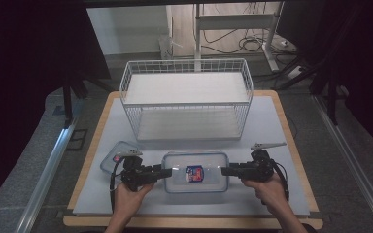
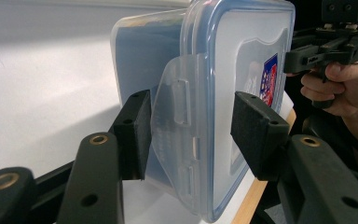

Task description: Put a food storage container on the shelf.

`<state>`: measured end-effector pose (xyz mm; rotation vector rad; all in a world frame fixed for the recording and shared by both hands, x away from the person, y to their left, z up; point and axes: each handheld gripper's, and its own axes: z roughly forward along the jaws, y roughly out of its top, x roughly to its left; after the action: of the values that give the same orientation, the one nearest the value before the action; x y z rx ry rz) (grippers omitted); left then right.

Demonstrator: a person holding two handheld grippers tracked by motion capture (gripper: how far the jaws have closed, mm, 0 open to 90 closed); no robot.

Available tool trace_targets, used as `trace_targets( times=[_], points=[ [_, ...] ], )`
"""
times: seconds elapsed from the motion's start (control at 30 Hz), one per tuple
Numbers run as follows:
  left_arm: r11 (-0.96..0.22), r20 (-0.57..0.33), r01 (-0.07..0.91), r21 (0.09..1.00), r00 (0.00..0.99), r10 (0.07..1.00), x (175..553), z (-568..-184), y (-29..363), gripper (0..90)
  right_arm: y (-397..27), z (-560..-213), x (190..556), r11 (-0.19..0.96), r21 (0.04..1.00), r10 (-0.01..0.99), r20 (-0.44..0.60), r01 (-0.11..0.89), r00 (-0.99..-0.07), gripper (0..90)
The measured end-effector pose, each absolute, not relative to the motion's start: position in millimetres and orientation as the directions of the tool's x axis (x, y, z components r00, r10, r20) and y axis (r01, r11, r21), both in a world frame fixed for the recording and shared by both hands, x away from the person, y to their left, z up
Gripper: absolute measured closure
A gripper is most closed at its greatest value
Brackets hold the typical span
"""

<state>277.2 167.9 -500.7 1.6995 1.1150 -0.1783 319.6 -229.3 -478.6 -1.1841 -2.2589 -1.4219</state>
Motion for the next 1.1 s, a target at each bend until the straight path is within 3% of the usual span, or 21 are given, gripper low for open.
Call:
trace_targets(
  times=[0.43, 1.1],
  points=[
    [-0.056, -0.51, 0.672, 0.739, 0.611, 0.606, 289.9, -451.1, 169.7, 49.1, -228.2, -447.8, 328.1, 0.166, 0.717, 0.497, 0.532, 0.677, -0.686, 55.8],
    [-0.026, -0.473, 0.61, 0.792, 0.639, 0.607, 311.6, -392.7, 183.8, 49.7, -214.4, -384.6, 354.7, 0.154, 0.787, 0.492, 0.464, 0.598, -0.737, 55.5]
  ],
)
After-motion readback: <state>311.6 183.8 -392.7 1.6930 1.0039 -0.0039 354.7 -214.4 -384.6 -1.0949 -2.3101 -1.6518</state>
